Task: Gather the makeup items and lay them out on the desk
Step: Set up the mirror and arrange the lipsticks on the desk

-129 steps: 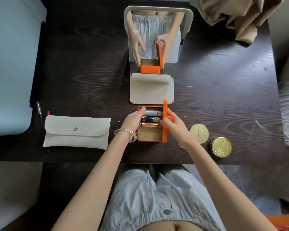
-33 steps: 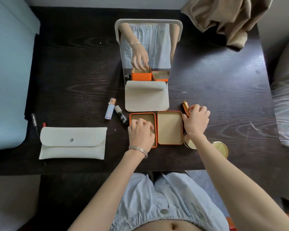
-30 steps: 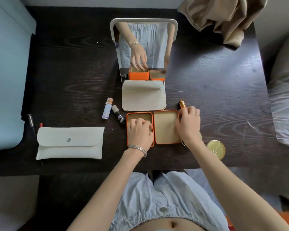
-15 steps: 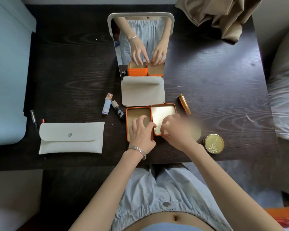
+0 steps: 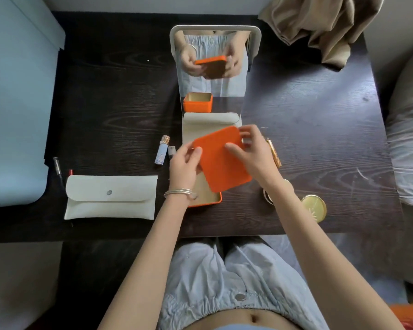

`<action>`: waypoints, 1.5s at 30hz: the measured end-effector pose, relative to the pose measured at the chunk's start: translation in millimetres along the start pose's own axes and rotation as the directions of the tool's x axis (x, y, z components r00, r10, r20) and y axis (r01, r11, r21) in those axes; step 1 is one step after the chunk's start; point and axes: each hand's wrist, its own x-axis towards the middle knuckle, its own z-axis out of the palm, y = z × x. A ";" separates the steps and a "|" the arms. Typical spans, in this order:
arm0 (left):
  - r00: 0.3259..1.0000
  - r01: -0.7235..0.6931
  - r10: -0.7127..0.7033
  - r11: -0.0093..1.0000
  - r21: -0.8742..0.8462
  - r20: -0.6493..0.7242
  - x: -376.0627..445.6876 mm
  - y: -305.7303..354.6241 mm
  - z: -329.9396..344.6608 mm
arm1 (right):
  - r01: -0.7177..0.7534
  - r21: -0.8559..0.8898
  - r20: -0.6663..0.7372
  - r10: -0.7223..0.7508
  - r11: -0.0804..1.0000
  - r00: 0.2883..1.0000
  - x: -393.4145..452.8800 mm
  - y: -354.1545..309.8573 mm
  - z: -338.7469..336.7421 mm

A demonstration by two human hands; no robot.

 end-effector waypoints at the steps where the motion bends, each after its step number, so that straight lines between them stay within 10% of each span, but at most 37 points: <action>1: 0.998 0.044 -0.043 0.999 0.022 -0.040 4.6 -4.9 -9.5 | -0.091 -0.034 0.090 0.094 0.995 0.992 0.3 7.0 5.4; 4: 0.986 0.118 -0.088 0.968 0.222 -0.140 12.5 -25.3 -30.0 | -0.253 -0.198 0.236 0.297 0.947 0.925 -10.1 30.7 30.7; 11: 0.974 0.084 0.029 0.876 0.475 -0.225 12.0 -51.5 -38.9 | -0.367 -0.206 0.049 0.385 0.907 0.922 -21.3 44.1 59.0; 24: 0.999 -0.039 0.047 0.735 0.677 0.007 35.9 -45.6 -36.5 | -0.338 -0.373 0.028 0.375 0.864 0.927 -20.3 36.2 61.1; 34: 0.989 0.110 -0.041 0.848 0.519 -0.142 40.8 -40.4 -33.3 | -0.372 -0.436 -0.012 0.408 0.819 0.913 -8.4 37.2 61.7; 45: 0.995 0.103 -0.056 0.540 0.835 -0.086 22.1 -42.7 -23.5 | -0.403 -0.448 0.147 0.510 0.798 0.847 -18.9 39.6 63.1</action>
